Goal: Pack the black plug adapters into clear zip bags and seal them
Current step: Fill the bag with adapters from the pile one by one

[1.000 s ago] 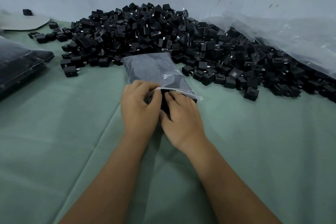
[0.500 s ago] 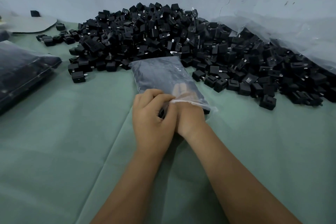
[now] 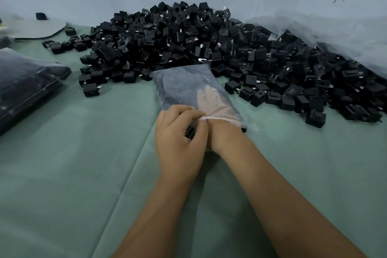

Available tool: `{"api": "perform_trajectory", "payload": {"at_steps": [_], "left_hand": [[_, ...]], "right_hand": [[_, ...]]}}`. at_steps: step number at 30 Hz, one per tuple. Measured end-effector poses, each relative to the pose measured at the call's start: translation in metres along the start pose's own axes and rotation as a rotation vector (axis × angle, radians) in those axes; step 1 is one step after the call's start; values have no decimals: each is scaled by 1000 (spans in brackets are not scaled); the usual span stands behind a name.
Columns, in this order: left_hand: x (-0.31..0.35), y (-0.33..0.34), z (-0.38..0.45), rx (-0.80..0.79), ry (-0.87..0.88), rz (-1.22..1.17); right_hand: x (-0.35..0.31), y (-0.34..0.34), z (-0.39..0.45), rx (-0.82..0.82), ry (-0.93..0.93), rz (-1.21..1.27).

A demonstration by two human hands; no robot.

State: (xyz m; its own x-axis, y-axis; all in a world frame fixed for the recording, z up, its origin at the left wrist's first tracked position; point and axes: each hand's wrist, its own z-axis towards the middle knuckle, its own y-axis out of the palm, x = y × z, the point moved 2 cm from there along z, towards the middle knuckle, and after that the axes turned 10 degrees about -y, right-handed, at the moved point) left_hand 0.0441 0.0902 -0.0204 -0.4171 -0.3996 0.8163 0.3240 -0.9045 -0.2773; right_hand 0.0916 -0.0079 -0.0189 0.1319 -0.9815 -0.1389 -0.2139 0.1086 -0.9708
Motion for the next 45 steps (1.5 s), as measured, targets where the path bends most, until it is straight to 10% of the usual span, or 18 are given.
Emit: {"api": "perform_trajectory", "payload": {"at_steps": [7,12,18,30,37,45], "left_hand": [[-2,1,1,-11,-4,-8],[-8,3,2,-25,-64,-7],[-10,5,2,-51,-143,-17],[-10,2,-1,-72,-194,-61],[-13,1,-1,-83,-232,-83],[-12,-1,-2,-89,-278,-88]], "right_hand": [[13,7,-76,794,-364,148],[73,6,-99,1215,23,222],[140,22,-104,771,795,440],[138,29,-99,1011,561,630],[133,27,-96,823,470,509],[134,27,-97,894,478,920]]}}
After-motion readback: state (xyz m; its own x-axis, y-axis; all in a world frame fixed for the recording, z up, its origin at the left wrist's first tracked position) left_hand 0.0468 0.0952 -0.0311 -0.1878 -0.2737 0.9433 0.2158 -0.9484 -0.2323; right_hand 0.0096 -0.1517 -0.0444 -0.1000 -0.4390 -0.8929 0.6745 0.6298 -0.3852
